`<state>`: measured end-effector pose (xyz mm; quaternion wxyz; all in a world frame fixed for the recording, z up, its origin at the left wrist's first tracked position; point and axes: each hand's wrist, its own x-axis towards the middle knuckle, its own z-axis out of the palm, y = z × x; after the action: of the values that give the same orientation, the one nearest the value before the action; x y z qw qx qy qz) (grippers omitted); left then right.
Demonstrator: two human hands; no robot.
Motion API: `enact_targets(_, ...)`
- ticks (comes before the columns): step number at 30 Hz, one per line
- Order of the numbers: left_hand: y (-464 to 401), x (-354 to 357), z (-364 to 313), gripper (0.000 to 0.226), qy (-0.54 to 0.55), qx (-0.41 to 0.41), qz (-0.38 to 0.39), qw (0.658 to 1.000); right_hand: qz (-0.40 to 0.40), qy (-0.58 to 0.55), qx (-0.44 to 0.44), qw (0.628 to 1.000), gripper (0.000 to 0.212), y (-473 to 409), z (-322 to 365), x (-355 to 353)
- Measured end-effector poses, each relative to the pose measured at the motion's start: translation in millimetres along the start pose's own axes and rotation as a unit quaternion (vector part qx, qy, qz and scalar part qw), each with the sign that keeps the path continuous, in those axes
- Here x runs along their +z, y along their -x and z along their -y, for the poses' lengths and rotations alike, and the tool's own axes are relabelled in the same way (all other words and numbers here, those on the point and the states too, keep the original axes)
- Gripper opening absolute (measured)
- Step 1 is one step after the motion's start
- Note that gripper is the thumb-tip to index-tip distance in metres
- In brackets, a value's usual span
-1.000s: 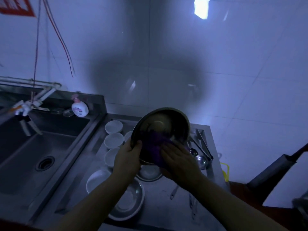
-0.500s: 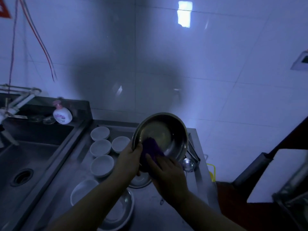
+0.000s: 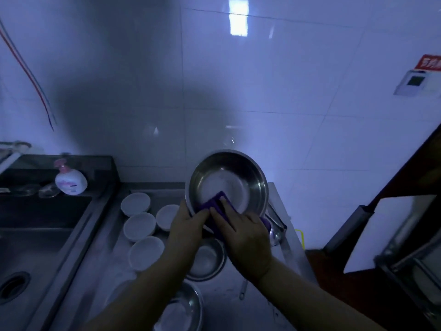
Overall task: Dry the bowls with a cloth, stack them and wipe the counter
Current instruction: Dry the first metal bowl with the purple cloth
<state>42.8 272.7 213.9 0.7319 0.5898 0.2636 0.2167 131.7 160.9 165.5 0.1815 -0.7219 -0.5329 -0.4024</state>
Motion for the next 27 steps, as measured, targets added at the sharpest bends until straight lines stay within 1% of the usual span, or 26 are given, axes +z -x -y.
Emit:
enact_targets(3,-8.7,-13.7,1.0,0.035,-0.048,0.018,0.018,0.998,0.013,-0.009,-0.019,1.000,0.044,7.7,12.2,7.6)
enact_targets(4,-10.4,-17.4,0.6,0.035,-0.066,0.024,0.027,0.997,0.016,-0.013,-0.033,0.999,0.044,9.6,10.6,9.0)
enact_targets(6,-13.2,-24.9,-1.1,0.033,-0.110,0.034,0.046,0.992,0.027,-0.015,-0.063,0.998,0.038,13.2,0.0,9.9)
enact_targets(8,-22.0,-34.0,-7.4,0.032,-0.159,0.039,0.067,0.984,0.059,-0.009,-0.102,0.993,0.036,15.0,-16.6,5.3)
enact_targets(10,-33.6,-44.5,-18.8,0.034,-0.204,0.041,0.111,0.972,0.087,0.001,-0.161,0.983,0.032,14.2,-35.9,-2.1)
enact_targets(12,-40.3,-50.2,-30.2,0.037,-0.237,0.045,0.158,0.957,0.098,0.010,-0.198,0.975,0.029,10.7,-46.6,-9.0)
enact_targets(13,-41.8,-50.8,-32.5,0.038,-0.241,0.052,0.161,0.956,0.100,0.014,-0.196,0.975,0.029,8.9,-46.9,-10.5)
enact_targets(14,-43.4,-50.5,-31.5,0.038,-0.240,0.061,0.148,0.958,0.098,0.015,-0.179,0.979,0.028,7.8,-43.7,-10.9)
enact_targets(16,-44.0,-47.1,-24.4,0.039,-0.233,0.082,0.108,0.963,0.086,0.009,-0.109,0.990,0.033,9.2,-26.0,-8.7)
enact_targets(18,-41.2,-41.3,-13.9,0.043,-0.209,0.092,0.090,0.970,0.073,-0.003,-0.026,0.997,0.035,11.9,2.2,-2.6)
enact_targets(20,-36.7,-36.7,-3.4,0.045,-0.182,0.090,0.070,0.977,0.067,-0.036,0.049,0.996,0.031,10.2,30.1,5.2)
enact_targets(22,-30.8,-34.2,3.9,0.047,-0.178,0.085,0.041,0.980,0.060,-0.066,0.102,0.991,0.032,5.3,47.6,11.9)
enact_targets(23,-28.5,-33.7,5.4,0.048,-0.175,0.082,0.038,0.980,0.056,-0.075,0.108,0.990,0.034,4.8,49.6,14.1)
enact_targets(24,-27.5,-34.6,5.0,0.050,-0.170,0.079,0.049,0.981,0.055,-0.081,0.096,0.991,0.037,6.0,46.7,15.0)
enact_targets(26,-30.2,-40.4,-2.8,0.051,-0.189,0.085,0.086,0.975,0.064,-0.073,0.020,0.995,0.041,15.5,30.6,12.7)
enact_targets(27,-33.5,-44.9,-9.2,0.050,-0.220,0.092,0.108,0.965,0.073,-0.060,-0.032,0.995,0.040,21.5,18.8,9.6)
